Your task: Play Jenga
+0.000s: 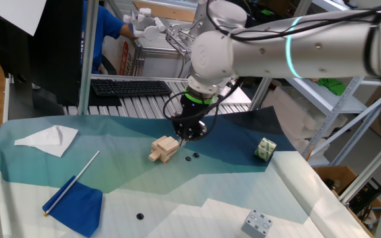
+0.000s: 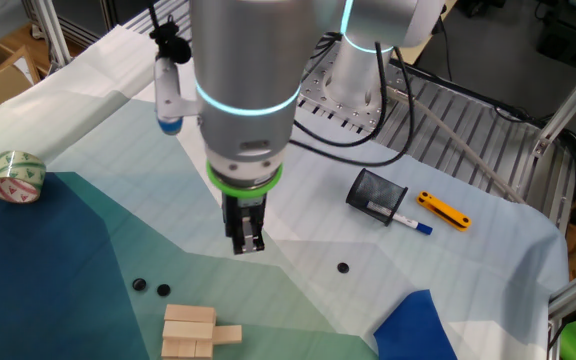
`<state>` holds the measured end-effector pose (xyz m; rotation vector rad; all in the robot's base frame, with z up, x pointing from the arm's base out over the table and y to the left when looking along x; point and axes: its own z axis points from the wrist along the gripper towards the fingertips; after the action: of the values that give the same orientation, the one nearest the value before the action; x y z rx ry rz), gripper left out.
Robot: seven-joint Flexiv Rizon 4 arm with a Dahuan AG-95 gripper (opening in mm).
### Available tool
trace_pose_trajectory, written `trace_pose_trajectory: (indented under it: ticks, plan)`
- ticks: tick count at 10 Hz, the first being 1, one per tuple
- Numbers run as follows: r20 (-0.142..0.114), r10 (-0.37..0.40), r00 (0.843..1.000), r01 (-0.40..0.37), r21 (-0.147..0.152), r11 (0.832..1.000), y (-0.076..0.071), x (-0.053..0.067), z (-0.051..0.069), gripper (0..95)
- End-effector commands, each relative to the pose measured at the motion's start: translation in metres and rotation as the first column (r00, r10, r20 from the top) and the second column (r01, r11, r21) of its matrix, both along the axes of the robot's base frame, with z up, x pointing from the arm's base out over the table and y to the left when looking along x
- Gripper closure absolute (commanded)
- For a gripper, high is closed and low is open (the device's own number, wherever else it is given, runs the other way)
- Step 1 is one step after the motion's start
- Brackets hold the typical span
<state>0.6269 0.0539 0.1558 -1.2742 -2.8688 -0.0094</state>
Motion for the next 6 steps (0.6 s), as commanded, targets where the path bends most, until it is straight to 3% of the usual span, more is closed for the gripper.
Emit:
trace_pose_trajectory:
  ticks: [1, 5, 6]
  plan:
    - [0.000, -0.013, 1.000, 0.013, 0.025, 1.000, -0.0002, -0.0007, 0.0011, 95.0]
    - [-0.009, -0.022, 1.000, 0.022, 0.014, 1.000, 0.0004, -0.0010, 0.0014, 95.0]
    - [-0.021, -0.020, 1.000, 0.020, -0.020, 1.000, 0.0011, -0.0015, 0.0013, 95.0]
